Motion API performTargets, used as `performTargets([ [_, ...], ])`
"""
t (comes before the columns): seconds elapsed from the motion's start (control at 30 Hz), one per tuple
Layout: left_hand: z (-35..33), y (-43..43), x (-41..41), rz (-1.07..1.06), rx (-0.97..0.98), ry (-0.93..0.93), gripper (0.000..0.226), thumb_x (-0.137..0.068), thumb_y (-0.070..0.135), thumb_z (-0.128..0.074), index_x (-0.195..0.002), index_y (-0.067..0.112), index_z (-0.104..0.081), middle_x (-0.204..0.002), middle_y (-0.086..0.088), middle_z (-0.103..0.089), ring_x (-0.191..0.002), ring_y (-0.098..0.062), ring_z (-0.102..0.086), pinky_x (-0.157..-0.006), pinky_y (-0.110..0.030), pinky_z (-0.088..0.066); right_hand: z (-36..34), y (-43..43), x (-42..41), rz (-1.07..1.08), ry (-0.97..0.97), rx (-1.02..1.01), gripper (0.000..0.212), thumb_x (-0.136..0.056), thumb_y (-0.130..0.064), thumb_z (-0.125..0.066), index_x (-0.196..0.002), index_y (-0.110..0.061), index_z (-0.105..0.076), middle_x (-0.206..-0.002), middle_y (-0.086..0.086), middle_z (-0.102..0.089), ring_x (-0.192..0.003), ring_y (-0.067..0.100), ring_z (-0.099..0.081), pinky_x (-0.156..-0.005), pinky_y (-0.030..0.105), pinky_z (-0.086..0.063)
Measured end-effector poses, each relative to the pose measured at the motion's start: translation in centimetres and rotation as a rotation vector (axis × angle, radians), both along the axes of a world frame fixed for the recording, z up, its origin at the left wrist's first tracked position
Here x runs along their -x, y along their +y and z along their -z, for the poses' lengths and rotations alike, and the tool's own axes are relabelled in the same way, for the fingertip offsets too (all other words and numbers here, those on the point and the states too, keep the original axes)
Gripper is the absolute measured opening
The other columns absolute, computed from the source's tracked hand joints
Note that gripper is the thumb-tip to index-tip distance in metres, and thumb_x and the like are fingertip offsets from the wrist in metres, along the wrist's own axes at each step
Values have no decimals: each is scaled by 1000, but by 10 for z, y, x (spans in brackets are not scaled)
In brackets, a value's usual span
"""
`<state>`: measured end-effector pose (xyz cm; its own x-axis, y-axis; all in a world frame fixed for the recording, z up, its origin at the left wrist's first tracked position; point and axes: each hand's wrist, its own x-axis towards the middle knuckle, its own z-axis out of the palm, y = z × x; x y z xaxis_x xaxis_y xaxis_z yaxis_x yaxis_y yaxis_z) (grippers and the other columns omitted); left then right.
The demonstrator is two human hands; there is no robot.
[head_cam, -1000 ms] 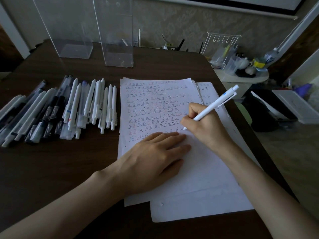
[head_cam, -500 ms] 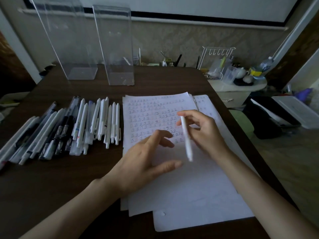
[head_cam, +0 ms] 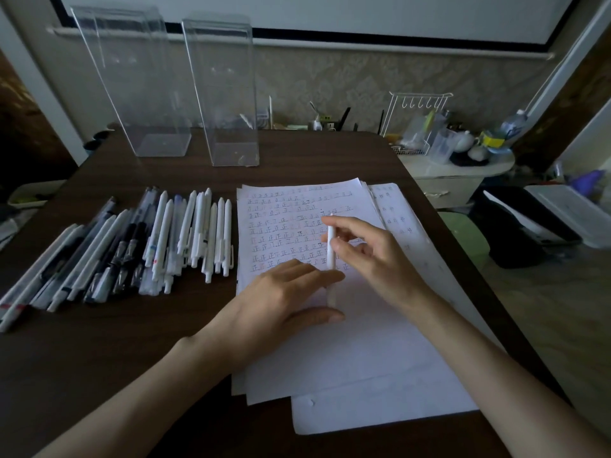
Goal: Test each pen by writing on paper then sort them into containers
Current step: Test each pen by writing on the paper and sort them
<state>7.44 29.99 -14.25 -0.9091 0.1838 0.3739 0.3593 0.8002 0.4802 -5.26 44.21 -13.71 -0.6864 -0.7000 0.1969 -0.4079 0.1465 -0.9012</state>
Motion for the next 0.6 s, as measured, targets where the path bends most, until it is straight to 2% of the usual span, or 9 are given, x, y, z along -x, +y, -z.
performTargets([
  [0.07, -4, -5, -2, -71, 53, 15, 56, -88, 54, -45, -125, 13, -55, -109, 0, -64, -101, -14, -57, -83, -25, -47, 1, -1, 0, -31, 15, -28, 39, -94, -34, -52, -133, -33, -47, -112, -9, -63, -101, 4, -58, -82, 22, -47],
  [0.17, -11, -23, -8, -282, 170, -1, 64, -87, 57, -43, -132, 12, -49, -119, -4, -61, -107, -19, -56, -88, -25, -39, 3, -1, 0, -82, 87, -131, 47, -95, -34, -51, -139, -40, -35, -125, -16, -55, -106, 0, -51, -88, 19, -44],
  [0.27, -15, -52, -18, -554, 239, -62, 54, -90, 41, -53, -136, 13, -45, -132, -8, -53, -120, -26, -49, -97, -35, -37, 9, -1, -1, -130, 196, -218, 47, -94, -25, -54, -138, -35, -39, -125, -20, -50, -108, 2, -46, -97, 22, -37],
  [0.33, -15, -66, -24, -688, 247, -50, 42, -92, 30, -52, -129, 11, -52, -130, -10, -54, -118, -30, -49, -97, -42, -39, 9, -3, -2, -156, 228, -260, 47, -94, -24, -54, -138, -35, -39, -123, -25, -46, -109, 0, -44, -99, 20, -34],
  [0.4, -13, -72, -27, -771, 260, -63, 31, -93, 24, -50, -120, 11, -59, -125, -9, -57, -114, -30, -50, -96, -43, -37, 8, -2, -2, -157, 217, -288, 47, -94, -26, -54, -137, -37, -38, -122, -26, -44, -110, -2, -42, -99, 18, -33],
  [0.53, -6, -69, -23, -832, 241, -125, 32, -95, 28, -42, -118, 14, -57, -127, -7, -54, -117, -26, -48, -101, -41, -31, 4, 0, -3, -150, 166, -302, 40, -94, -27, -54, -133, -35, -45, -121, -18, -49, -112, -3, -44, -98, 17, -34],
  [0.6, -9, -64, -23, -835, 226, -110, 35, -95, 31, -44, -123, 12, -55, -134, -12, -49, -125, -31, -42, -105, -45, -28, 0, 0, -2, -33, 204, -238, 33, -94, -22, -55, -126, -26, -54, -119, -16, -53, -111, 2, -47, -94, 11, -33],
])
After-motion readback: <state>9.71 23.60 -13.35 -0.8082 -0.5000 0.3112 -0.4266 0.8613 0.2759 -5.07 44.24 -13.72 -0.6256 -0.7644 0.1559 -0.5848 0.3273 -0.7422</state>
